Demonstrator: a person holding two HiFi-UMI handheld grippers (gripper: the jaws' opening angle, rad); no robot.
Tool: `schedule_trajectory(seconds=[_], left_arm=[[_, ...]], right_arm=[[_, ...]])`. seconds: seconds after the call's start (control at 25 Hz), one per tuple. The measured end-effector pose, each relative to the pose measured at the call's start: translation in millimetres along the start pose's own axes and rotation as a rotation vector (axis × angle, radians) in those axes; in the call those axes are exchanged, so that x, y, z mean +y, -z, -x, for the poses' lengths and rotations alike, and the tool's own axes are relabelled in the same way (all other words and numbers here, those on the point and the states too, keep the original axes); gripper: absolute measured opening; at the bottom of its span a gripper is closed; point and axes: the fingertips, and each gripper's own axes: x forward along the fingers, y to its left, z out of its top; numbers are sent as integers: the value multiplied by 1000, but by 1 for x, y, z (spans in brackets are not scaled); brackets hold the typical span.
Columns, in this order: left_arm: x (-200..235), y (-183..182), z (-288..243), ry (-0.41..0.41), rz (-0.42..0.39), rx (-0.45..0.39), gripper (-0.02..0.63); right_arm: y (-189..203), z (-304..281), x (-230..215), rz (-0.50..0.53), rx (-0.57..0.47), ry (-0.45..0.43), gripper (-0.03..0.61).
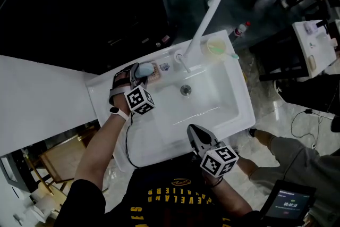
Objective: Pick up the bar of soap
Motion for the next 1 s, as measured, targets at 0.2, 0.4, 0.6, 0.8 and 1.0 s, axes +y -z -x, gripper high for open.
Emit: schedule_trajectory(seconds=[0.2, 0.4, 0.6, 0.8, 1.0], left_arm=[[-4, -8, 0, 35, -87, -1, 305], [-3, -7, 13, 146, 49, -11, 305], [-4, -12, 26, 174, 71, -39, 305], [-15, -13, 19, 257, 75, -22, 305], [-21, -12, 5, 304, -13, 21, 301]], right_arm=[[1, -1, -1, -6, 1, -4, 20], [1, -1, 0, -13, 0, -10, 20], [1, -1, 3, -15, -3, -18, 20], [2, 0, 1, -29, -4, -16, 20], [4, 1, 0, -55, -7, -19, 20]])
